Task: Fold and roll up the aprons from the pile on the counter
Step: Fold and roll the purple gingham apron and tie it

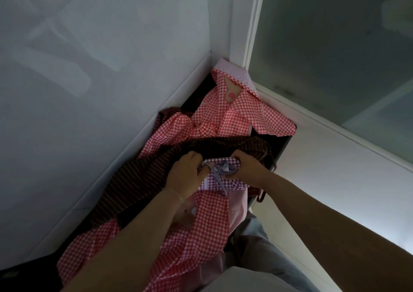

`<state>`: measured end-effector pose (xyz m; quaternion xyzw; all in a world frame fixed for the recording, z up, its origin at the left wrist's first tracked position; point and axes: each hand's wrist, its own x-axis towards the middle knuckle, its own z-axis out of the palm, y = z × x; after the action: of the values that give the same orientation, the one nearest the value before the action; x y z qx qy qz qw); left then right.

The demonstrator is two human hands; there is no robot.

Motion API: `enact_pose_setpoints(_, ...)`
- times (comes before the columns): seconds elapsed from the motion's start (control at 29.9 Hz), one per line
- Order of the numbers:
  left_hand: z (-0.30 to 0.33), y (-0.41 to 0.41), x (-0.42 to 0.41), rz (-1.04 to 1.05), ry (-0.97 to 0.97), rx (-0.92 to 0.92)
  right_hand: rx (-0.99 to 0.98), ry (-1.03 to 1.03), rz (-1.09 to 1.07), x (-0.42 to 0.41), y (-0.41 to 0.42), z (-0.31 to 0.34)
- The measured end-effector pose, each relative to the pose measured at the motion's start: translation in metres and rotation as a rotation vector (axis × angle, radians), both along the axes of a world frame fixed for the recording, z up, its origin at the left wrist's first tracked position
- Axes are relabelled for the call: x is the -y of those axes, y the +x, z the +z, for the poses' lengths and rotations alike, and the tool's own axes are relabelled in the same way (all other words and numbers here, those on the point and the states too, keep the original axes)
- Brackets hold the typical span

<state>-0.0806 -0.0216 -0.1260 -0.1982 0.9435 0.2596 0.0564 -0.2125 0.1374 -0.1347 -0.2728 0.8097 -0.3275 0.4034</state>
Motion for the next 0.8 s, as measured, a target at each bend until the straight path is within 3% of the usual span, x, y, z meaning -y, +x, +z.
enact_pose_setpoints(0.1, 0.034, -0.013, 0.008, -0.082, 0.103, 0.102, 0.084, -0.051, 0.040, 0.001, -0.010, 0.024)
enact_pose_setpoints(0.3, 0.107, -0.043, 0.032, -0.142, 0.079, 0.201, 0.166, -0.026, 0.212, 0.009, -0.023, 0.075)
enact_pose_setpoints(0.37, 0.122, -0.055, 0.038, -0.015, 0.366, 0.285, 0.118, -0.008, 0.269, 0.010, -0.021, 0.084)
enact_pose_setpoints(0.47, 0.136, -0.067, 0.045, 0.277, 0.947, 0.247, 0.038, -0.012, 0.334, 0.011, -0.017, 0.092)
enact_pose_setpoints(0.67, 0.109, -0.052, 0.045, 0.455, 1.263, 0.219, 0.144, -0.142, 0.258, 0.005, -0.017, 0.114)
enact_pose_setpoints(0.8, 0.097, -0.037, 0.033, 0.594, 1.452, -0.043, 0.438, -0.356, -0.037, -0.001, -0.018, 0.116)
